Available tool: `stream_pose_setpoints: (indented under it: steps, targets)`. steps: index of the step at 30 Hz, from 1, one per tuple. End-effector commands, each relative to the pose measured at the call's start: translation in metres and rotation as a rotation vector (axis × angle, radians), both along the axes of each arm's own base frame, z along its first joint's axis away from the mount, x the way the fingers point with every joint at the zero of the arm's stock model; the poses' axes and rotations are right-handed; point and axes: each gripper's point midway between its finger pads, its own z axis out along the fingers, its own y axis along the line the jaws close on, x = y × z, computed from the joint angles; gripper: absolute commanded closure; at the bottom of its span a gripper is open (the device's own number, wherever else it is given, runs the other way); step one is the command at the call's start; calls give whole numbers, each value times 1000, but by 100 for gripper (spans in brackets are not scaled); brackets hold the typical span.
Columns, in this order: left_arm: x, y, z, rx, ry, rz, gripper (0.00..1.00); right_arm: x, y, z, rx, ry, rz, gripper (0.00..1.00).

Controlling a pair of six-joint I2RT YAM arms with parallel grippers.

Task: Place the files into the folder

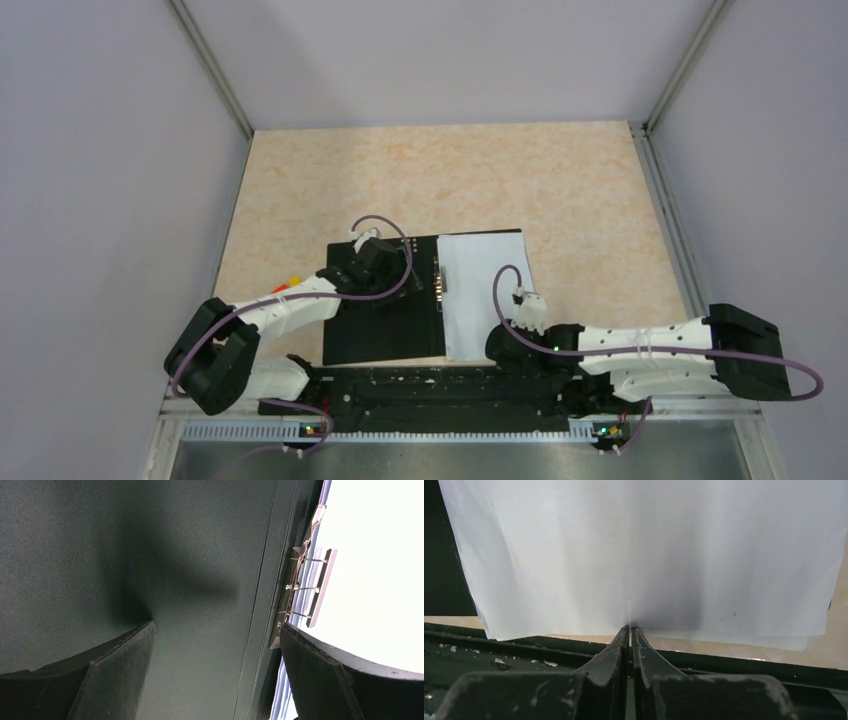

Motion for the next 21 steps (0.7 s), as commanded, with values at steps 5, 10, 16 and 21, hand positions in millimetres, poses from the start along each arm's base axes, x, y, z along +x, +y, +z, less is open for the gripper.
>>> stream_pose_setpoints:
  steps: [5,10,16,21]
  targets:
    - [5,3,1,18,-10,10,2,5,-2,1,-19,-5,5,94]
    - [5,3,0,20,-6,10,2,-4,-3,4,-14,31,27,94]
    - [7,3,1,19,-7,12,2,-8,-7,-1,-21,46,24,94]
    - [8,3,2,18,-7,11,2,-7,-5,-7,-18,44,14,94]
